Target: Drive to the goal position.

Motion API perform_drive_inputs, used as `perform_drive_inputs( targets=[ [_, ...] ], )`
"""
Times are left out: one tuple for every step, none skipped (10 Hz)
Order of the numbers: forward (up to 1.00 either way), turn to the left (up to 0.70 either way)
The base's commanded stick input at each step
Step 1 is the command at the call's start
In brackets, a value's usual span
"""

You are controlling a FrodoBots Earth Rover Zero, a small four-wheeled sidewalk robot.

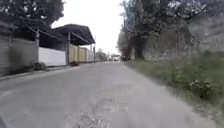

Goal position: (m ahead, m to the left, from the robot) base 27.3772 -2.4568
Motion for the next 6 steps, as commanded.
perform_drive_inputs(
  targets=[
    [1.0, -0.21],
    [1.0, -0.31],
    [1.0, -0.33],
    [1.0, -0.34],
    [1.0, -0.33],
    [1.0, -0.26]
  ],
)
